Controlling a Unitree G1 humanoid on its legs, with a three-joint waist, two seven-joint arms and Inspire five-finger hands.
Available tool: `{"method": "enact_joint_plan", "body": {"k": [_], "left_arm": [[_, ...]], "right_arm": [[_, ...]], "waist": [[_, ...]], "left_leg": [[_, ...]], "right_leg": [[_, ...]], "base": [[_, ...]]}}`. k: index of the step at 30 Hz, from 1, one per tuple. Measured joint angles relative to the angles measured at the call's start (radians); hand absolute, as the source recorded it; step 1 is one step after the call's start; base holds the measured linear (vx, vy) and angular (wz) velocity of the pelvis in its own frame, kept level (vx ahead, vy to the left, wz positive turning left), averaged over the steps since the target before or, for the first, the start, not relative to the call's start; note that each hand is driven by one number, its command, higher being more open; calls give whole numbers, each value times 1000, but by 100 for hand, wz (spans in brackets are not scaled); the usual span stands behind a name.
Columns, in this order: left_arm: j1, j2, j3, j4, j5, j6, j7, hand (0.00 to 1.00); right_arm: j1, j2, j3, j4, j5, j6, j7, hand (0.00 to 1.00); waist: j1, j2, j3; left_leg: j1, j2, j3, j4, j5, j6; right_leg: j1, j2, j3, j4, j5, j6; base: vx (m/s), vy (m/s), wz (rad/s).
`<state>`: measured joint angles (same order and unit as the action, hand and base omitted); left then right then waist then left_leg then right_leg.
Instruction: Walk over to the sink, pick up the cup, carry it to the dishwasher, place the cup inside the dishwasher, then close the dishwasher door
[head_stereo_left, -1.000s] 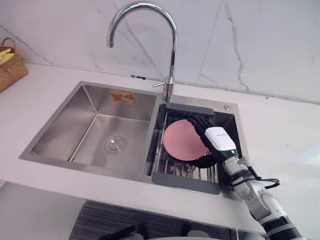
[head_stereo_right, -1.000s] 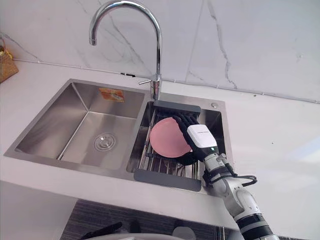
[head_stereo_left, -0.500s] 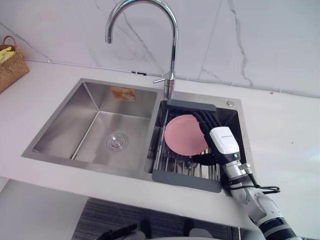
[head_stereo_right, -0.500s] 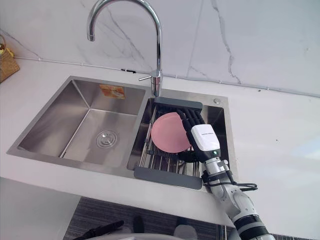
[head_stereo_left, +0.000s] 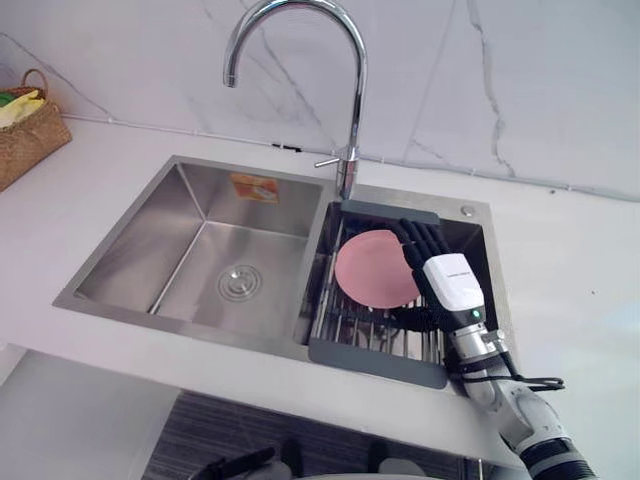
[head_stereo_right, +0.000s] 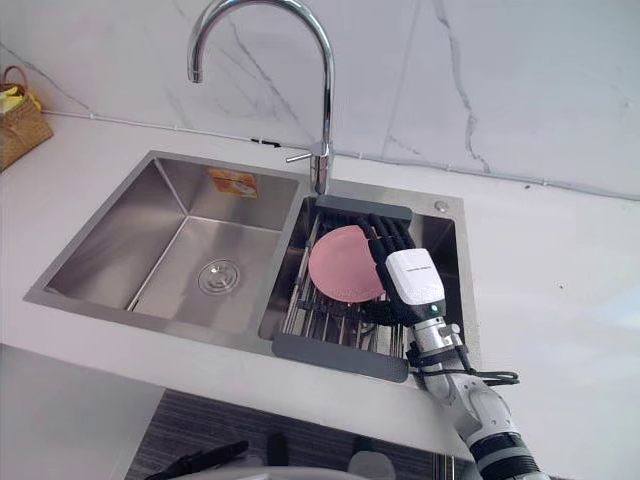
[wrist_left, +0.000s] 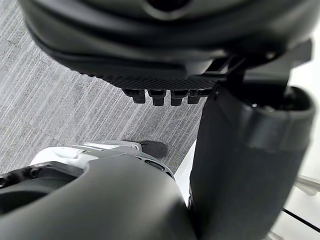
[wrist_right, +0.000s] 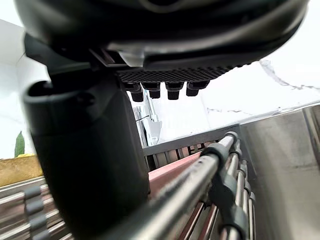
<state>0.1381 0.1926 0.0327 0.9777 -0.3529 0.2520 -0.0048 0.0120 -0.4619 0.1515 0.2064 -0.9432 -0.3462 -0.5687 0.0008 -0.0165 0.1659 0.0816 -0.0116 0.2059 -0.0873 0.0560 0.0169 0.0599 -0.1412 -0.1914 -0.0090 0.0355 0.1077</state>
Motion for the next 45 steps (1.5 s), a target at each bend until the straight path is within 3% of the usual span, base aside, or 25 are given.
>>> {"method": "enact_joint_plan", "body": {"k": [1, 2, 16, 33, 34, 40, 45], "left_arm": [[0, 0, 0, 0, 0, 0, 0, 100], [0, 0, 0, 0, 0, 0, 0, 100], [0, -1, -20, 9, 4, 0, 0, 100], [0, -2, -20, 6, 21, -6, 0, 100], [1, -2, -20, 7, 21, -6, 0, 100], [1, -2, -20, 7, 21, -5, -1, 100], [1, -2, -22, 9, 20, -5, -1, 100]], "right_arm": [[0, 0, -1, 0, 0, -1, -1, 100], [2, 2, -7, 2, 0, -7, -2, 0], [9, 20, -51, 24, 0, -24, -9, 0], [-13, -12, -7, 56, 0, -37, -8, 0], [-20, -13, -1, 63, 0, -33, -8, 100], [-60, 1, 25, 99, 91, 33, 99, 100], [-85, 11, 55, 115, 135, 84, 132, 100]], "waist": [[0, 0, 0], [1, 1, -1], [8, 15, -22], [8, 11, -26], [8, 11, -27], [8, 10, -28], [4, 6, -31]], "left_leg": [[0, 0, 0, 0, 0, 0], [0, 0, -1, 0, 0, 0], [3, 0, -9, -5, 6, 1], [-1, 1, -28, -5, 11, -2], [-1, 1, -28, -5, 11, -2], [-2, 1, -30, -5, 12, -2], [6, 3, -30, -5, 13, -6]], "right_leg": [[0, 0, 0, 0, 0, 0], [1, 0, -1, 0, 0, 0], [9, 0, -9, 0, 0, 0], [18, 1, -30, -8, 1, -2], [18, 1, -30, -8, 1, -2], [18, 1, -32, -8, 1, -3], [25, 3, -33, -8, 0, -5]], "base": [[0, 0, 0], [0, 0, 0], [0, 0, 0], [-3, 0, 3], [0, 0, 0], [0, 0, 0], [-6, 1, 0]]}}
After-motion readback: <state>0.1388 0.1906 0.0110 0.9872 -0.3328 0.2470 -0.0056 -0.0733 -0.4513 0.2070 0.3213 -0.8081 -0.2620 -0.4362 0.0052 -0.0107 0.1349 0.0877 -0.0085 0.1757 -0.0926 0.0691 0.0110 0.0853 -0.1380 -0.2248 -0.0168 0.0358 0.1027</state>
